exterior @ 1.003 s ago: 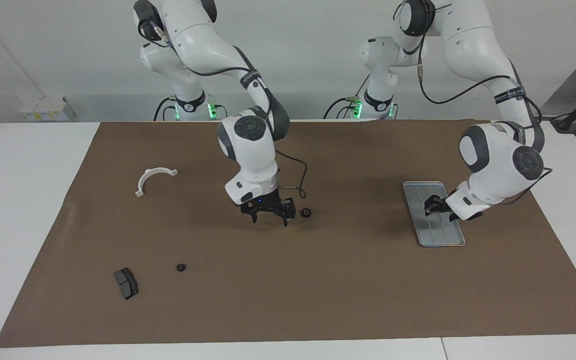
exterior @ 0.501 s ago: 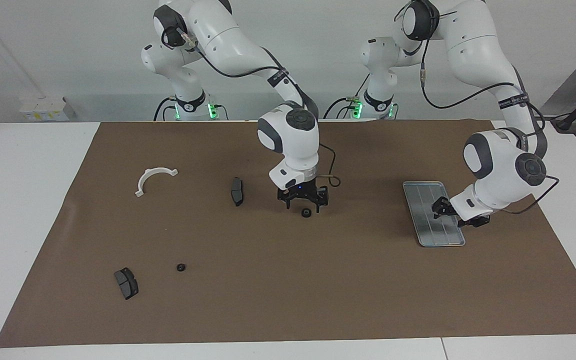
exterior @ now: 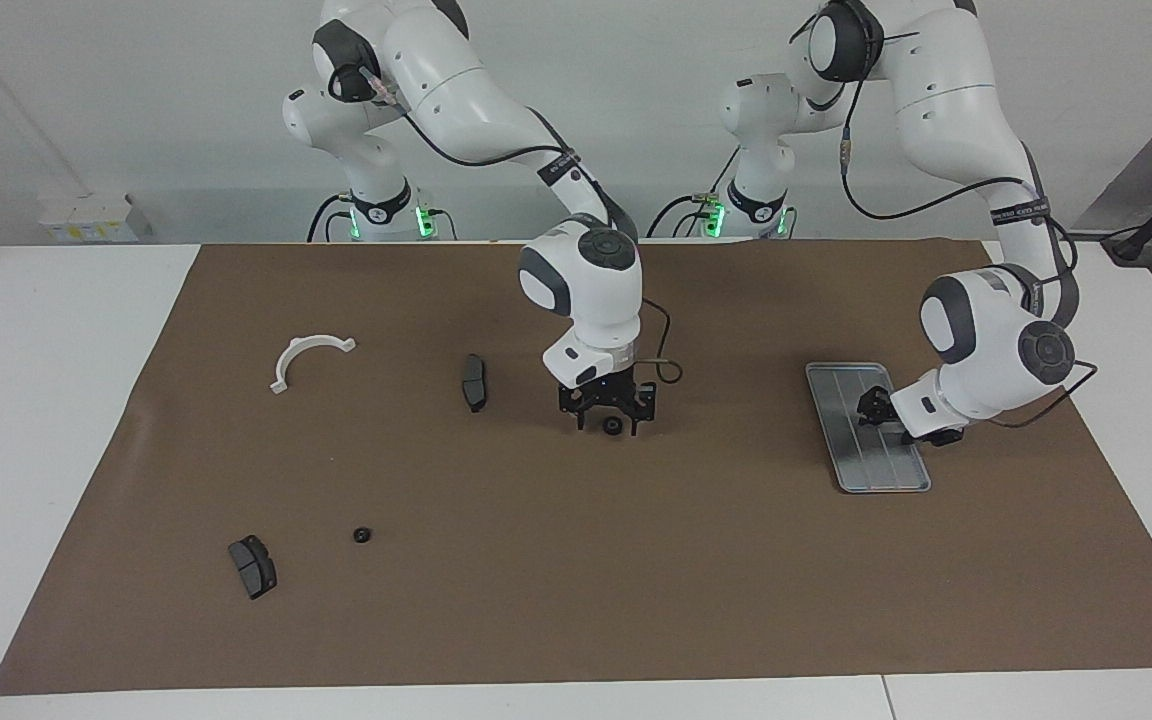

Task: Place bearing gear from tray to pile

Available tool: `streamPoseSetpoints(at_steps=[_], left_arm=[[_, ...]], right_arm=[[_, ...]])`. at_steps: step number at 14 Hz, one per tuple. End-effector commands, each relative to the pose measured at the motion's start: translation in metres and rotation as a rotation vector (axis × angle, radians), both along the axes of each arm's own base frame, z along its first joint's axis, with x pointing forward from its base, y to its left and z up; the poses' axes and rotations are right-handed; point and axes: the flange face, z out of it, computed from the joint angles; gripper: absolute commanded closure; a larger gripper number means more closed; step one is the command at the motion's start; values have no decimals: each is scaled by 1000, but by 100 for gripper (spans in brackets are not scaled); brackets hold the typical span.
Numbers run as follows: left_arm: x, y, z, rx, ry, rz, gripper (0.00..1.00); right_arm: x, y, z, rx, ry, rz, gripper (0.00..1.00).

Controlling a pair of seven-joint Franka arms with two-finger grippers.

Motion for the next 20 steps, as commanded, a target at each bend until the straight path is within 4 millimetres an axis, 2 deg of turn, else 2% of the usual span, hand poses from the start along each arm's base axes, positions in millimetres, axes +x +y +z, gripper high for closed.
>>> streamPoseSetpoints(at_steps=[1,2,4,7,9,11,13,14,15,17,18,20], left_arm=[[-13,3,3,3,52,-18,23],[-15,0,3,2,64,-22,23],[-17,-7,5,1,82,-31,25],[-19,-9,3,0,96,-34,33],[-19,-9,2,-1,99,-37,41],[-20,-9,-1,-1,104,-37,46],[-20,-9,-2,-1,105,-37,51],[-20,-8,-3,0,105,-38,54],[-20,-8,-3,0,107,-38,57],[-19,-8,-6,4,107,-40,63],[-19,-7,-5,18,107,-49,66],[-19,-7,-6,28,108,-58,70]], right_arm=[[2,1,-7,3,-19,18,25],[1,2,-8,2,-19,21,29],[-3,2,-14,-2,-15,38,30],[-10,5,-20,-9,-6,47,32],[-14,7,-22,-11,-1,51,38],[-15,7,-22,-17,4,51,52],[-19,14,-17,-19,4,63,82],[-17,14,-14,-18,3,59,93],[-15,15,-9,-15,-3,53,100],[-8,8,-1,-16,-6,36,100],[-3,-1,11,-13,-16,27,100],[12,-32,30,-8,-27,-19,100]])
